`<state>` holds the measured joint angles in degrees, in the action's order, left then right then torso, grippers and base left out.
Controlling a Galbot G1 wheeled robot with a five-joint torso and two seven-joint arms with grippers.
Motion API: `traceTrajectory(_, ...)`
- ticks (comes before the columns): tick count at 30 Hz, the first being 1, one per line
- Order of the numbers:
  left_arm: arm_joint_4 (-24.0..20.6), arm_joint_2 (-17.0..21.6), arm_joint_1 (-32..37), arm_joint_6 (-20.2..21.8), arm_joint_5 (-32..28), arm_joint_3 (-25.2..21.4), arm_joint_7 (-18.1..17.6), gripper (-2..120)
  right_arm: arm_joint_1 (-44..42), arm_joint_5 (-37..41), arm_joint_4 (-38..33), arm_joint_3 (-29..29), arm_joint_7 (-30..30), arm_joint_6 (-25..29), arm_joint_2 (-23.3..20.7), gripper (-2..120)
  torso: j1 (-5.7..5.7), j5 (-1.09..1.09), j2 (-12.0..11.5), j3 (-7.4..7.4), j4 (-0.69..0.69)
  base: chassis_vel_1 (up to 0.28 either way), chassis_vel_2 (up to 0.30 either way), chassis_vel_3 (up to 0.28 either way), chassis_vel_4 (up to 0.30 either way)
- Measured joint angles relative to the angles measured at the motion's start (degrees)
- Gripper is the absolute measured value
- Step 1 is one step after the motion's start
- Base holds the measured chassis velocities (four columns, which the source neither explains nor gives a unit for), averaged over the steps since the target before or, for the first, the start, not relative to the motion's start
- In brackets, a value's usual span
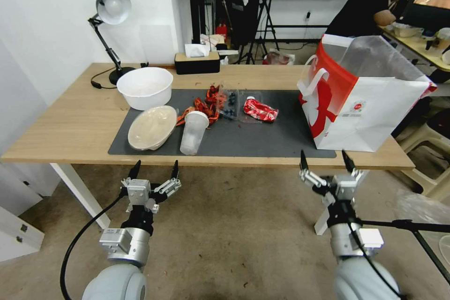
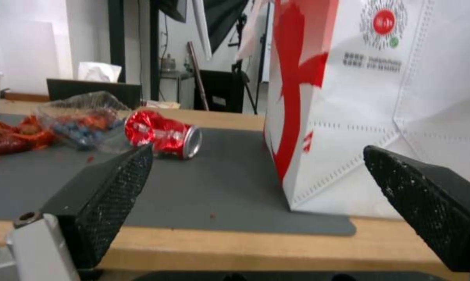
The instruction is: Pick up the trash from the table and place it into the takeout bag.
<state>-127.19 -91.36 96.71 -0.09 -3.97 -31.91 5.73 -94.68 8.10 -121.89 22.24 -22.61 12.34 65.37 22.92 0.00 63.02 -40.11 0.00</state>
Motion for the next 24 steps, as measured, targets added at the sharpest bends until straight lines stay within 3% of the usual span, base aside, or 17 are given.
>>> traceTrajectory(10, 0.1, 0.0, 0.0, -0.1, 0.0, 0.0, 0.0, 100, 2.9, 2.6, -0.5, -0.4, -0.1, -1.7, -0.1, 100, 0.0, 0.0, 0.0, 0.0, 0.0, 0.0, 0.0, 0.0, 0.0)
traceTrajectory(15, 0.1, 0.0, 0.0, -0.2, 0.0, 0.0, 0.0, 100, 9.0, 7.2, -0.6, -1.7, 0.1, -5.2, -1.6, 100, 0.0, 0.0, 0.0, 0.0, 0.01, 0.0, 0.0, 0.0, 0.0)
traceTrajectory(18, 0.0, 0.0, 0.1, -0.3, 0.0, 0.0, 0.1, 100, 14.7, 14.2, 0.5, -3.1, 1.1, -9.1, -3.7, 100, 0.0, 0.0, 0.0, 0.0, 0.0, 0.0, 0.0, 0.0, 0.0)
traceTrajectory(24, 0.0, 0.0, 0.2, -0.7, 0.1, 0.0, 0.1, 100, 22.3, 18.8, 3.4, -6.0, 1.3, -13.0, -6.0, 100, 0.0, 0.01, 0.0, 0.0, 0.0, 0.0, 0.0, 0.0, 0.0)
